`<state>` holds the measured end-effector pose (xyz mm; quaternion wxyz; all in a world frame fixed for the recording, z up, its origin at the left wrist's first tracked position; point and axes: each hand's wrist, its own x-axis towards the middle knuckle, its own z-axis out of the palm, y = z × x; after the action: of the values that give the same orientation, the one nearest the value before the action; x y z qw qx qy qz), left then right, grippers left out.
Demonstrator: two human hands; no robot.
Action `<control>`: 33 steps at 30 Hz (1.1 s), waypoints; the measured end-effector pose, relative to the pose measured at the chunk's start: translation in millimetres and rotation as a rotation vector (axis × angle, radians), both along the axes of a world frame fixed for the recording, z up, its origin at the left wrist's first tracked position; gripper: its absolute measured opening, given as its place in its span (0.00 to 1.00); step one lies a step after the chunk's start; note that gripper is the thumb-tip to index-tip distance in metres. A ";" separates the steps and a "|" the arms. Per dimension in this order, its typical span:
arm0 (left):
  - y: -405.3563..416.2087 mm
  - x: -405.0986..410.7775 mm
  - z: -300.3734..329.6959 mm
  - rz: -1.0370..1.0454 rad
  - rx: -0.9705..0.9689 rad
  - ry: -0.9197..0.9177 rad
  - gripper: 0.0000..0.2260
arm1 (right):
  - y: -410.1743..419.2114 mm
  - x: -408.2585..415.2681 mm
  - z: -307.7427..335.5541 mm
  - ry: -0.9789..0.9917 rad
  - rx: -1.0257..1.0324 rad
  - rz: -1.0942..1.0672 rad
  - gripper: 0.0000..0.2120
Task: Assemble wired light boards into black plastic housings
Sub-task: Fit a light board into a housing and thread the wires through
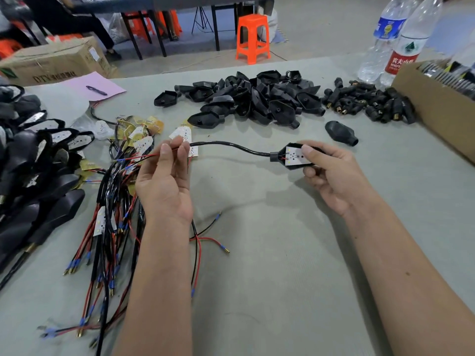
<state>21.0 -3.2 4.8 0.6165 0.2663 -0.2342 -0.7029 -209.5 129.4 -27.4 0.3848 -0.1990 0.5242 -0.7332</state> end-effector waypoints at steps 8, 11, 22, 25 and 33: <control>-5.4 4.9 -9.0 0.059 -0.004 -0.158 0.08 | 1.0 -3.5 -3.5 0.283 0.127 -0.072 0.05; -6.3 6.5 -11.7 0.110 -0.003 -0.265 0.10 | 3.3 -3.8 -1.7 0.364 0.181 -0.041 0.05; -15.9 -13.0 -1.2 -0.083 -0.060 -0.323 0.11 | 21.6 -4.9 20.6 0.685 0.488 0.311 0.12; -14.3 -47.1 4.5 -0.150 -0.228 -0.652 0.09 | 30.3 -4.1 30.6 0.701 0.596 0.473 0.16; 11.7 -143.1 -1.5 -0.466 -0.728 -1.085 0.06 | 31.0 15.9 42.5 0.809 0.807 0.773 0.21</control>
<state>-122.1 8.5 3.3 0.2954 0.2992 -0.7814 -0.4611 -193.6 160.4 15.0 0.4369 -0.4707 0.7499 -0.1588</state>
